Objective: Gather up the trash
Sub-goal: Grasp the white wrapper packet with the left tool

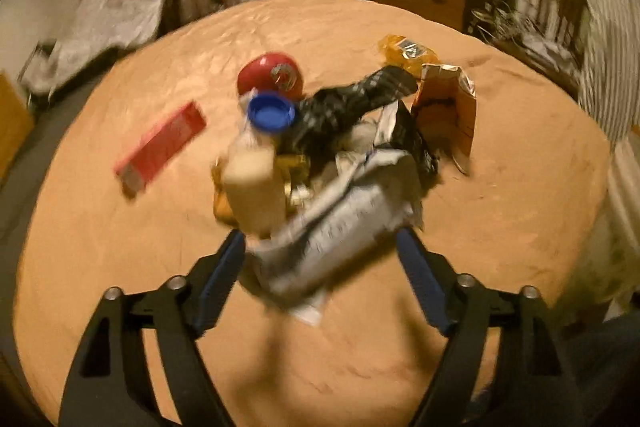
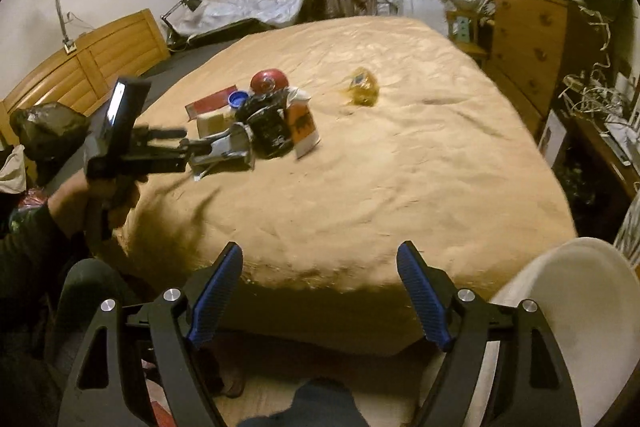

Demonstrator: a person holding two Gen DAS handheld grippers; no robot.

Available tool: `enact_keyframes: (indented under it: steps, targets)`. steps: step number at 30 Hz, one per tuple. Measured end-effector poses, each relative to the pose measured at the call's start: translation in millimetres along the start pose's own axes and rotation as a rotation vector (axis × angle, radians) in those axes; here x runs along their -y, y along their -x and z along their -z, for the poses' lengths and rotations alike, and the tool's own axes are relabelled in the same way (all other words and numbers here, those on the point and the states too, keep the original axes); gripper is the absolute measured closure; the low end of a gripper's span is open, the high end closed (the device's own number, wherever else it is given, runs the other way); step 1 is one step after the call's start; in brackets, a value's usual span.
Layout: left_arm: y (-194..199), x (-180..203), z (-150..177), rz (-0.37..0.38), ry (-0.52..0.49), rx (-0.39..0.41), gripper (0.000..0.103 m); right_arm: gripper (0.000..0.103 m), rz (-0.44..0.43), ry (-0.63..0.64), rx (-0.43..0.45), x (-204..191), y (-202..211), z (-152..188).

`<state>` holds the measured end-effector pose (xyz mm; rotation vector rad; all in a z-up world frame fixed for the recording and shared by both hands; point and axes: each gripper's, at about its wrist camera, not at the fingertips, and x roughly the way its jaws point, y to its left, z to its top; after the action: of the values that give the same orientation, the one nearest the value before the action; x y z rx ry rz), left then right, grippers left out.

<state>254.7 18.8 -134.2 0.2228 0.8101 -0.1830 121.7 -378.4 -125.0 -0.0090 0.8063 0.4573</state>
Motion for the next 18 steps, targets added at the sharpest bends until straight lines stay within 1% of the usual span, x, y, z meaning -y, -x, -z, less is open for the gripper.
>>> enact_keyframes:
  steps: [1,2,5,8,9,10,11,13,15,17,18]
  targets:
    - [-4,-1,-2,0.008,-0.032,-0.003,0.023,0.022,-0.002,-0.004,-0.008,-3,-7,-2]
    - [-10,4,-7,0.018,-0.086,-0.014,0.023,0.022,-0.001,-0.007,-0.013,-1,-12,-2]
    - [-21,20,-7,0.035,-0.190,-0.034,0.023,0.022,0.001,-0.019,-0.030,0,-22,-2]
    - [-32,27,-7,0.028,-0.234,-0.044,0.023,0.022,0.006,-0.023,-0.040,4,-30,-3]
    - [-35,27,-8,0.031,-0.233,-0.048,0.024,0.022,0.007,-0.022,-0.042,5,-32,-3]
    - [-36,27,-8,0.037,-0.225,-0.051,0.027,0.022,0.007,-0.023,-0.044,5,-34,-4]
    - [-38,26,-8,0.055,-0.209,-0.060,0.037,0.022,0.005,-0.024,-0.044,7,-34,-3]
    - [-37,21,-4,0.064,-0.179,-0.061,0.043,0.022,0.000,-0.028,-0.043,7,-38,-5]
    - [-32,17,0,0.072,-0.146,-0.058,0.051,0.022,-0.008,-0.027,-0.041,5,-43,-8]
    - [-21,11,4,0.079,-0.103,-0.055,0.053,0.022,-0.020,-0.020,-0.038,2,-48,-11]
    - [-15,9,7,0.085,-0.079,-0.052,0.058,0.022,-0.026,-0.013,-0.036,-1,-51,-13]
